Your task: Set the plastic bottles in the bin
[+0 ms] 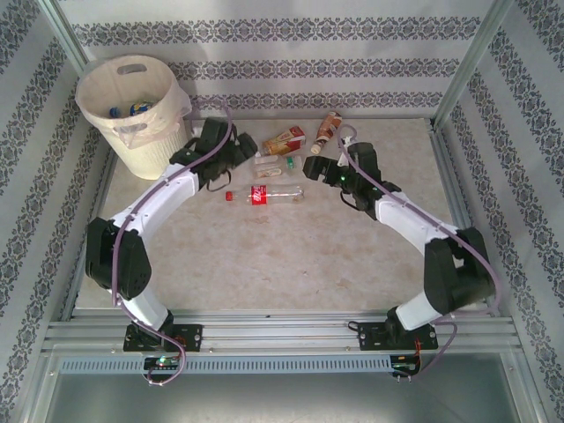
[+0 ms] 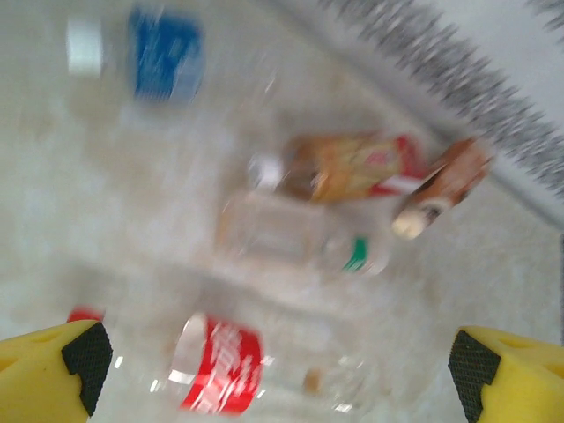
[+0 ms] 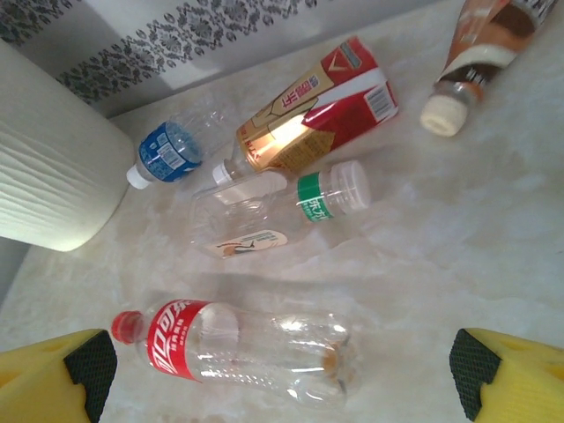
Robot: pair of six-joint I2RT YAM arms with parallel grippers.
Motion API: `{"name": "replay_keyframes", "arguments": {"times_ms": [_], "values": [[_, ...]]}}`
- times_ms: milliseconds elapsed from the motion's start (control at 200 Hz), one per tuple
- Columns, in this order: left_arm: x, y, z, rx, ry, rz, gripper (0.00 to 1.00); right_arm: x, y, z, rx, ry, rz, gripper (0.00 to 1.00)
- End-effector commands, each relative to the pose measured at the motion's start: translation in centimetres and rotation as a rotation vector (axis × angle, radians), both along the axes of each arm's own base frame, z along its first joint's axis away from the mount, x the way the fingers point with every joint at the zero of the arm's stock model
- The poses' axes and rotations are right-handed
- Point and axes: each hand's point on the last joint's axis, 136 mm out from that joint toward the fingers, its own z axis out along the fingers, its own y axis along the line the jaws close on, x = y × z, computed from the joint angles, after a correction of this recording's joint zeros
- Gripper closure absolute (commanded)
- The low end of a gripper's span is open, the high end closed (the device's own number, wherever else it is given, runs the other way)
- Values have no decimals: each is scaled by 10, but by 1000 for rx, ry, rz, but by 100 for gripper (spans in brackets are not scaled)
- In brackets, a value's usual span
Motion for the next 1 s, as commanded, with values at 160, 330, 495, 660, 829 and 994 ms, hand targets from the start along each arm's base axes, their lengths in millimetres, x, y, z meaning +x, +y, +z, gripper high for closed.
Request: {"name": "replay_keyframes", "arguments": {"times_ms": [160, 330, 495, 660, 829, 994], "values": [[-22, -44, -58, -418, 117, 40, 0, 19, 51, -32, 180, 203, 187, 2], [-27, -49, -83, -460, 162, 96, 0, 30, 81, -57, 224, 280, 268, 2], [-29, -43, -98, -464, 187, 155, 0, 28, 97, -76, 250, 335, 292, 2], [-33, -37, -113, -460, 212, 204, 0, 9, 104, -77, 271, 345, 320, 2], [-37, -33, -131, -438, 258, 239, 0, -21, 113, -71, 293, 316, 374, 2], [-45, -28, -143, -409, 301, 263, 0, -50, 129, -59, 324, 251, 457, 2]]}}
